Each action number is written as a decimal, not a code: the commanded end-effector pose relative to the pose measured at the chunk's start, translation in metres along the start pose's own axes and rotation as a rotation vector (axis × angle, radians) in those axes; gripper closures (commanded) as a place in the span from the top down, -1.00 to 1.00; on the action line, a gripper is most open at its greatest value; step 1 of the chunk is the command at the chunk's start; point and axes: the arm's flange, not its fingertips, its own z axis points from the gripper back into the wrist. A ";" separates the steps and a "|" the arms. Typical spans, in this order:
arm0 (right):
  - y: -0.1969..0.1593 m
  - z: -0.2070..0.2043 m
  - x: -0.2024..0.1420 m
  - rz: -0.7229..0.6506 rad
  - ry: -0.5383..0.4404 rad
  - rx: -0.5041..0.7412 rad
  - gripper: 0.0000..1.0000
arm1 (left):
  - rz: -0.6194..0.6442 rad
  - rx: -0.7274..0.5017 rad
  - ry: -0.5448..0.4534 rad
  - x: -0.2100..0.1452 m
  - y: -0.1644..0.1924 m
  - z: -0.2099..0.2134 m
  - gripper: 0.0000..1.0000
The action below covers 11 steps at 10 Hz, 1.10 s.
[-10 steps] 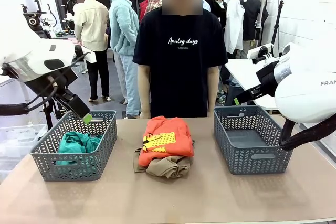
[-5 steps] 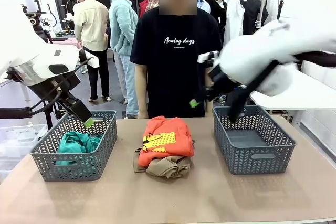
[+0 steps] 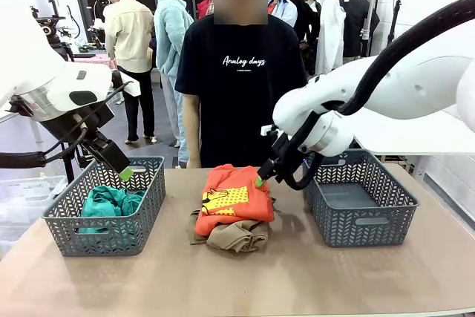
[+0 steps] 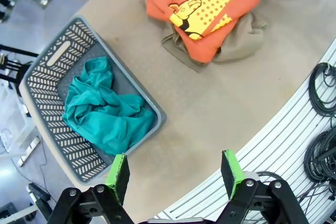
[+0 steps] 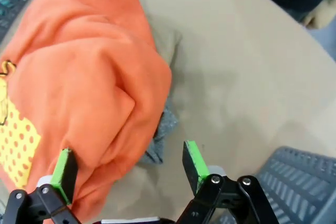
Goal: Sort the tops and bottoms.
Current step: Lift clothes from the center of the table with your right hand.
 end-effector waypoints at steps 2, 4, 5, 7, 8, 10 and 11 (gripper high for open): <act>0.023 -0.001 0.008 0.005 0.018 0.010 1.00 | -0.002 -0.012 -0.002 -0.001 0.001 0.000 0.82; 0.029 0.002 0.008 0.009 0.012 0.022 1.00 | -0.002 -0.012 -0.002 -0.001 0.001 0.000 0.82; 0.029 0.001 0.008 0.009 0.011 0.030 1.00 | -0.002 -0.012 -0.002 -0.001 0.001 0.000 0.82; 0.035 -0.003 0.013 0.024 0.018 0.039 1.00 | -0.002 -0.012 -0.002 -0.001 0.001 0.000 0.82; 0.036 -0.007 0.013 0.018 0.029 0.040 1.00 | -0.002 -0.012 -0.002 -0.001 0.001 0.000 0.82; 0.035 -0.014 0.013 0.010 0.050 0.061 1.00 | -0.002 -0.012 -0.002 -0.001 0.001 0.000 0.82; 0.037 -0.017 0.013 0.027 0.071 0.076 1.00 | -0.002 -0.012 -0.002 -0.001 0.001 0.000 0.82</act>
